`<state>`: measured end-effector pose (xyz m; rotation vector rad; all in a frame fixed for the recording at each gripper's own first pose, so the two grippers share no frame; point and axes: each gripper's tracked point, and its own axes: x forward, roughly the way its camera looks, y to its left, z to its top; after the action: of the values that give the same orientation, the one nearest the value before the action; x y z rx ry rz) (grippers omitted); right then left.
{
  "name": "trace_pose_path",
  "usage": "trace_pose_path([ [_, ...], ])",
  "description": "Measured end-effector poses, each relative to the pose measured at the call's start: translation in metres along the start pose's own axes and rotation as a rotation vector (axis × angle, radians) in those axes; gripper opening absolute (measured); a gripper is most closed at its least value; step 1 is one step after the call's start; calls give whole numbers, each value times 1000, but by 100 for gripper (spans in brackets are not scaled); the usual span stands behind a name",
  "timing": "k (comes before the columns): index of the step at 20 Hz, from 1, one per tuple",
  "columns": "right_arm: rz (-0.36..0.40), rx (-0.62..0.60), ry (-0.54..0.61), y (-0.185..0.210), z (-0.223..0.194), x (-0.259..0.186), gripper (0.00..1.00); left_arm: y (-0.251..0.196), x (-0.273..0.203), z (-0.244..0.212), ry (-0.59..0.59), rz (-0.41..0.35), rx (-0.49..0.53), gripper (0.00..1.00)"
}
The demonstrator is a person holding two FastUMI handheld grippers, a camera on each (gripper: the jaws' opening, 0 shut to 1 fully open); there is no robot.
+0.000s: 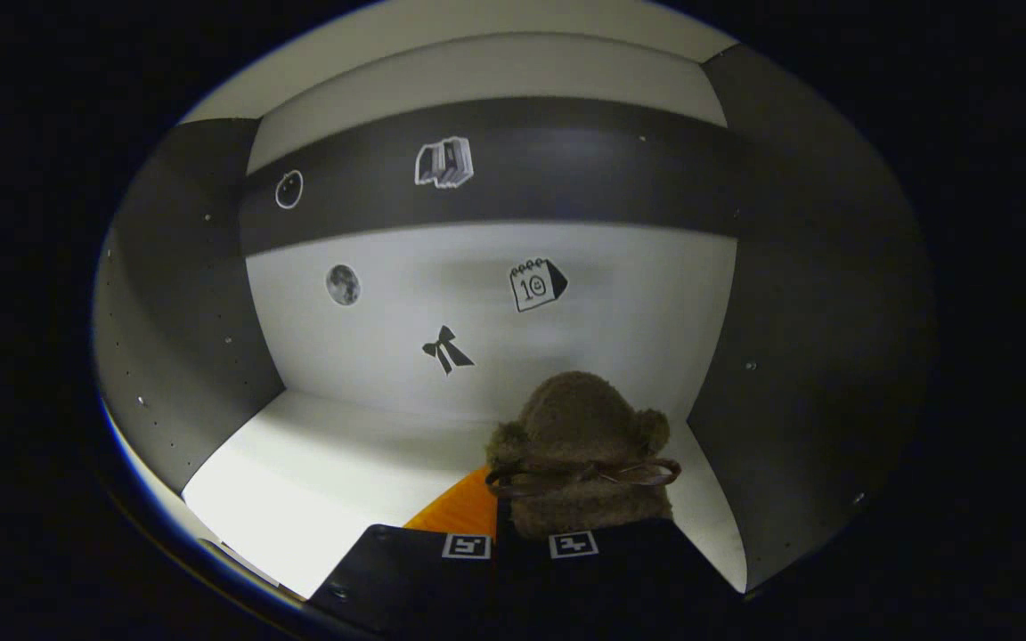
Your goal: Grab one shoe with the right hand and put it into the shoe cabinet, grab the other shoe with the left hand and put it into the shoe cabinet; then close the right door with the right hand and the left door with the left hand.
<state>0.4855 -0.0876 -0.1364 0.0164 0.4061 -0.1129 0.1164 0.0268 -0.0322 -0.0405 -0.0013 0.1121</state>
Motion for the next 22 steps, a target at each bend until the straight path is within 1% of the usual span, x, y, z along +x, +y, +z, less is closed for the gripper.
trace_pose_path([
  [1, -6, -5, 7, -3, -2, 2, 8, 2, 1, -2, 6, 8, 1, 94],
  [2, 3, -1, 25, -1, -8, 4, 17, 3, 3, -3, 13, 14, 3, 94],
  [3, 7, -1, 40, 0, -13, 7, 19, 3, 6, -4, 17, 17, 5, 94],
  [4, 25, -1, 46, 4, -13, 5, 23, 2, 8, -4, 18, 16, 5, 94],
  [5, 26, -2, 51, 5, -14, 4, 34, 1, 10, -3, 18, 14, 5, 94],
  [6, 28, -7, 53, 5, -14, 1, 40, 0, 11, -2, 17, 12, 6, 94],
  [7, 26, -9, 57, 4, -15, -1, 40, -1, 11, -2, 15, 9, 8, 94],
  [8, 39, -5, 61, 6, -16, -6, 44, -2, 10, -1, 15, 6, 12, 94],
  [10, 65, 5, 51, 11, -14, -18, 45, -3, 7, -3, 19, 3, 16, 94],
  [13, 81, -22, 45, 18, -18, -36, 89, -2, 2, -6, 26, -2, 7, 94],
  [15, 86, -48, 21, 21, -15, -51, 95, -2, -5, -5, 22, -6, -4, 94],
  [17, 98, -36, -23, 24, -6, -71, 95, 1, -13, -6, 16, -4, -6, 94],
  [19, 103, -25, -96, 24, 12, -96, 96, 3, -21, -9, 14, -5, -16, 94],
  [22, 127, -16, -243, 31, 42, -147, 97, 1, -31, -15, 11, -35, -63, 94],
])
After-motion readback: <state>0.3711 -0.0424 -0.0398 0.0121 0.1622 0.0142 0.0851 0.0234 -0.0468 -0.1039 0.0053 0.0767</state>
